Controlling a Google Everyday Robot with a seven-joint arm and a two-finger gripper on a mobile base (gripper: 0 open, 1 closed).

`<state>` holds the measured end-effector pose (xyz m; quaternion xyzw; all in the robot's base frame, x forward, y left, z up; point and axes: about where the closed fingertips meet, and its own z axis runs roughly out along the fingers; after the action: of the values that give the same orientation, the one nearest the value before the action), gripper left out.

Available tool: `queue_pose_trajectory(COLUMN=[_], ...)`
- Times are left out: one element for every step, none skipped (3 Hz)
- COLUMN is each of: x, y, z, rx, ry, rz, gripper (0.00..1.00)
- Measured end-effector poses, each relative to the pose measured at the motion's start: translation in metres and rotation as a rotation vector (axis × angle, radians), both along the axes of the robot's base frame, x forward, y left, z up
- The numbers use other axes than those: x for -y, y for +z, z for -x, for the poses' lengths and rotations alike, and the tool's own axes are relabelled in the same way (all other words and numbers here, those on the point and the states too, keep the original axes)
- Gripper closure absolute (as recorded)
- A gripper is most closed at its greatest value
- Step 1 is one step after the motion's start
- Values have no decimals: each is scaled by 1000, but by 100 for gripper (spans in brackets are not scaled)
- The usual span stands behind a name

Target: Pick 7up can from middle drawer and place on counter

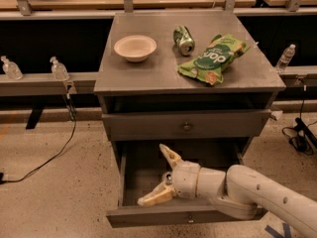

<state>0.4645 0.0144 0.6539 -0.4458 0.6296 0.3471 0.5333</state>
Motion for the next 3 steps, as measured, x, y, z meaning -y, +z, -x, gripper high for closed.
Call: queue_pose_trajectory(x=[0,-1,23], y=[1,1,-17], z=[1,1,-10], rx=[-1,-15,21], ry=[6,25,31], rz=[-1,-8,-2], gripper=[0,0,0])
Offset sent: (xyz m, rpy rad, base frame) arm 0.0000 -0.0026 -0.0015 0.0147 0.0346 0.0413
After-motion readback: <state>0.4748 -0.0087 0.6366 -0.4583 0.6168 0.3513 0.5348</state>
